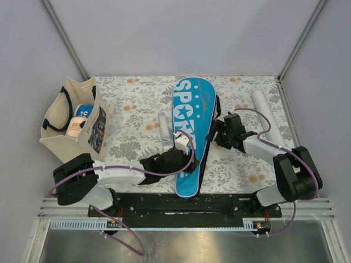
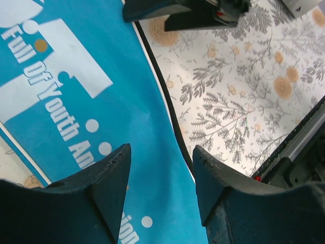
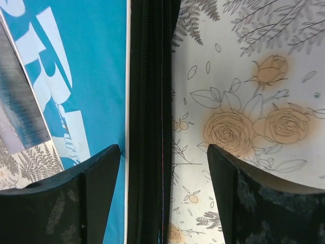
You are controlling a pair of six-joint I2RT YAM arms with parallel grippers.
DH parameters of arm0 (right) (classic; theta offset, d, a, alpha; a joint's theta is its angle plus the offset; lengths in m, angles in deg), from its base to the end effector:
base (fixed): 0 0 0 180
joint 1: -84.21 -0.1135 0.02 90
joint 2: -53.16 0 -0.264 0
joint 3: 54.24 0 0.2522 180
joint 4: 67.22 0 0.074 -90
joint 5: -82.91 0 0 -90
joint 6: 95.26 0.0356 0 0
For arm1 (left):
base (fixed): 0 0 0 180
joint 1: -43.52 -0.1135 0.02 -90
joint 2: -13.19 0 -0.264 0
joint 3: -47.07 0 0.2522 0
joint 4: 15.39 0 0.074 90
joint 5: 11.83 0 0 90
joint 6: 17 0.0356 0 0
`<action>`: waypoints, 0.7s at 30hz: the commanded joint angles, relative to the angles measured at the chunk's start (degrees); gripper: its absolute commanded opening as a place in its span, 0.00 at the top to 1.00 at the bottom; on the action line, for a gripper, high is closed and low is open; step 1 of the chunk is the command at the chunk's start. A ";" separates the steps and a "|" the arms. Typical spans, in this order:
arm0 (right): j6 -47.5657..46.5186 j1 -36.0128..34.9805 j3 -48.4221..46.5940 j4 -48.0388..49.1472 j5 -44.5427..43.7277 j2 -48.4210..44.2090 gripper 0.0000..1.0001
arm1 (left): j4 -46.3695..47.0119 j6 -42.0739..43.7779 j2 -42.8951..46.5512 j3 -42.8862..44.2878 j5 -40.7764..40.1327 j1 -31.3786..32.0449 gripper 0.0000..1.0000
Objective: Pack up the badminton gear
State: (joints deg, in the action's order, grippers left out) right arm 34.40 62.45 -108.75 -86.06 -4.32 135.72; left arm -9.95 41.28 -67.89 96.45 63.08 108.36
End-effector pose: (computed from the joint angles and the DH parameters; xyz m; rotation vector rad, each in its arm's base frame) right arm 0.2624 0.1066 0.1767 0.3599 2.4365 0.5480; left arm 0.1320 -0.2593 0.1938 0.4326 2.0613 -0.7891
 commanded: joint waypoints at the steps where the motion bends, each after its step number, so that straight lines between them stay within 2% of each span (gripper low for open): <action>1: -0.82 0.58 -1.79 6.64 6.45 4.00 0.25 | -0.66 1.06 -0.22 -0.28 -3.54 2.13 0.45; 13: 3.14 0.58 2.78 15.45 11.56 11.56 0.49 | -0.21 -3.17 -5.49 -0.90 -4.77 4.33 0.46; 15: 4.19 0.58 2.96 16.50 12.09 11.92 0.59 | -0.39 -2.99 -4.97 -0.99 -5.21 4.51 0.46; 21: 4.82 0.58 2.61 14.93 12.18 6.48 0.97 | -4.51 -0.19 0.30 0.41 -7.84 4.68 0.45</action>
State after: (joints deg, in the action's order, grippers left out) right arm 38.86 62.91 -106.41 -70.28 6.69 146.30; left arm -12.55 38.98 -72.13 95.22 58.62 112.69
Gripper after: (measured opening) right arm 0.138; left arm 0.541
